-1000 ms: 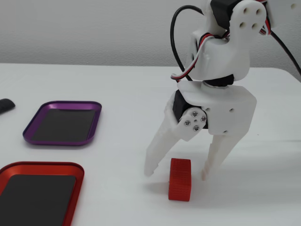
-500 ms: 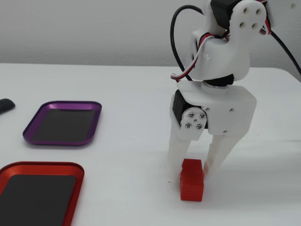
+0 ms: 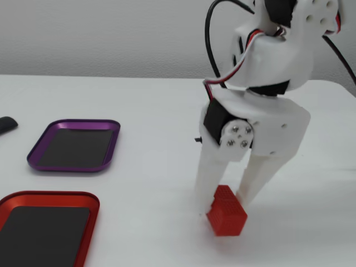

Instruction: Grasp a red block and put it in the left red dish.

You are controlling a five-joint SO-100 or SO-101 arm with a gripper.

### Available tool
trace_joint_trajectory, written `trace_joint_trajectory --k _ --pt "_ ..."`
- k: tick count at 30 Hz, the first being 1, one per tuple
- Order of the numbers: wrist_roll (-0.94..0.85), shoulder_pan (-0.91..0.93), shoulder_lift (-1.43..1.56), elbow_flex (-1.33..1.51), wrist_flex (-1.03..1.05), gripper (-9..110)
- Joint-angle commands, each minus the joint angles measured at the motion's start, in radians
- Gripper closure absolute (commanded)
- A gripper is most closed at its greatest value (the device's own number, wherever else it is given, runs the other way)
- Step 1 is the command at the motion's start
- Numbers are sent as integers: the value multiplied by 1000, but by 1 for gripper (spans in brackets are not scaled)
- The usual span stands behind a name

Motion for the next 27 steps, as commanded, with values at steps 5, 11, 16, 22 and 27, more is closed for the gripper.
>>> trace_joint_trajectory --k 5,11,16,22,27 --pt "-81 2 261 -5 -189 102" --pt "-86 3 278 -3 -396 102" --pt "-84 3 109 -23 -520 102" --pt "-83 3 -202 -225 -598 102" --pt "-80 3 -426 -479 -591 102"
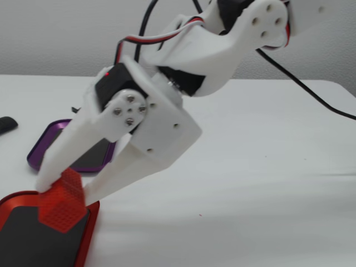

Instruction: Grasp a red block and put it in the left red dish.

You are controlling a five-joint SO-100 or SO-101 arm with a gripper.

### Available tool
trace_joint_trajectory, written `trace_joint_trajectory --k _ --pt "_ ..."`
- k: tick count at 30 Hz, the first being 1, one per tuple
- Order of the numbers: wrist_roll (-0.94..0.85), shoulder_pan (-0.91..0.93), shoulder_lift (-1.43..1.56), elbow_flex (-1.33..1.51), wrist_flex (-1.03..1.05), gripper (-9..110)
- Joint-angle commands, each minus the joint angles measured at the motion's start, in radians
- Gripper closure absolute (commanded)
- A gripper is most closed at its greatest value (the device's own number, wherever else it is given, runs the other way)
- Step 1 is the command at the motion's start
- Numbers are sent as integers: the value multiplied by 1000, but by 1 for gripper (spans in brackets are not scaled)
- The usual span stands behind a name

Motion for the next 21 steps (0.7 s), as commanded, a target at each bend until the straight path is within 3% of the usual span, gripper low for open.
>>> trace_joint_trajectory --k 1,7,17,21 --pt "0 2 -81 -166 -17 102" --pt "-3 29 -244 -301 -15 102" --pt "-3 26 -282 -296 -15 102" --pt "-2 28 -281 -295 23 95"
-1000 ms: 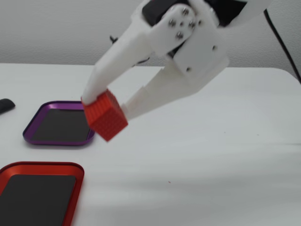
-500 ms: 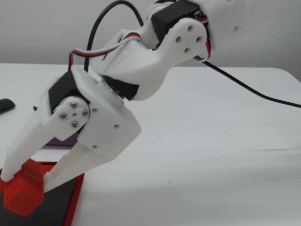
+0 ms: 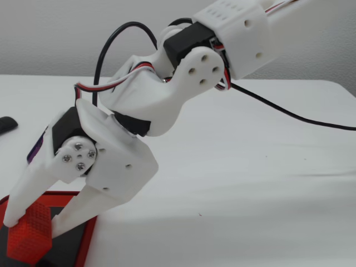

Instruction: Grasp a red block and put it in the left red dish.

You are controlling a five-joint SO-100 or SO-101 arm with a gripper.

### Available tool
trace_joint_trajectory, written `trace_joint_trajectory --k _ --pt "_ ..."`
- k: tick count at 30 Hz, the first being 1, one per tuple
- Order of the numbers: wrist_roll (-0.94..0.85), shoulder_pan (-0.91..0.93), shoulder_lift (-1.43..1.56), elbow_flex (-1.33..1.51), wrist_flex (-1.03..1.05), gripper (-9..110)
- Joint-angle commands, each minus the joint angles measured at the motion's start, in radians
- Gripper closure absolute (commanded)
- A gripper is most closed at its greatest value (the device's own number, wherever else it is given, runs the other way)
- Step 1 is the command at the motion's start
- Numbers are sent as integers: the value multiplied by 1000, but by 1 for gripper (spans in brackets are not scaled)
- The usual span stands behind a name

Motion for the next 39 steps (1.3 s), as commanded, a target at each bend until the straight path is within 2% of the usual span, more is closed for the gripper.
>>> trace_joint_trajectory --k 1,6,15,24,29,39 --pt "-2 3 20 -40 43 92" --pt "-3 5 21 -49 153 81" --pt "0 -5 187 -48 290 79" --pt "5 -5 647 -26 673 79" --pt "6 5 927 120 868 79" --pt "-2 9 1635 650 927 79"
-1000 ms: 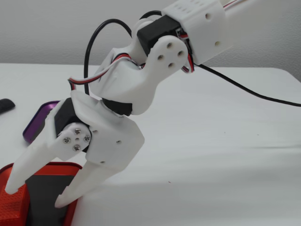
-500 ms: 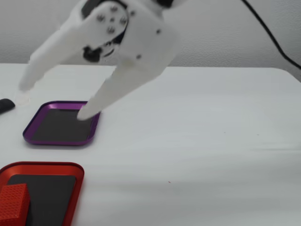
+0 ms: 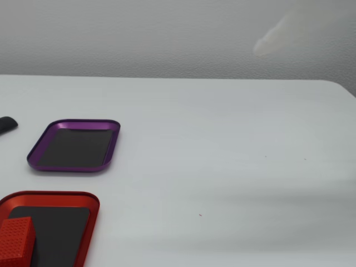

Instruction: Grasp a red block and put it in the left red dish.

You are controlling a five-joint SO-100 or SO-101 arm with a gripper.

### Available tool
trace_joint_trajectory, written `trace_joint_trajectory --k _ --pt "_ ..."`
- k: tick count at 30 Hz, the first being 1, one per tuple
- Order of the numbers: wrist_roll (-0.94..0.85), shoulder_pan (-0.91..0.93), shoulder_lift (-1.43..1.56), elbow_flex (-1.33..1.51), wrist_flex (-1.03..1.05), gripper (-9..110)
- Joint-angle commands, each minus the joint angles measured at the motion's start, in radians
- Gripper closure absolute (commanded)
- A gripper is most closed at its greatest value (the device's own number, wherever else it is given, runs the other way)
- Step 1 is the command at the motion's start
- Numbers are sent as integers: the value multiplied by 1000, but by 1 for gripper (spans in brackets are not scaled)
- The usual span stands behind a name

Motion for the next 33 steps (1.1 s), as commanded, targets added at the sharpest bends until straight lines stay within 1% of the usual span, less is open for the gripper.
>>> trace_joint_trajectory --k 1,4,9,13,18,22,28,33 --pt "-3 8 209 149 2 79" --pt "2 18 388 318 -9 79" --pt "8 144 606 557 -77 79" --pt "9 221 733 750 -127 79" --pt "14 224 824 920 -120 79" --pt "15 225 853 1006 -115 79" --pt "20 229 853 1060 -41 79" --pt "167 230 853 1066 -23 79"
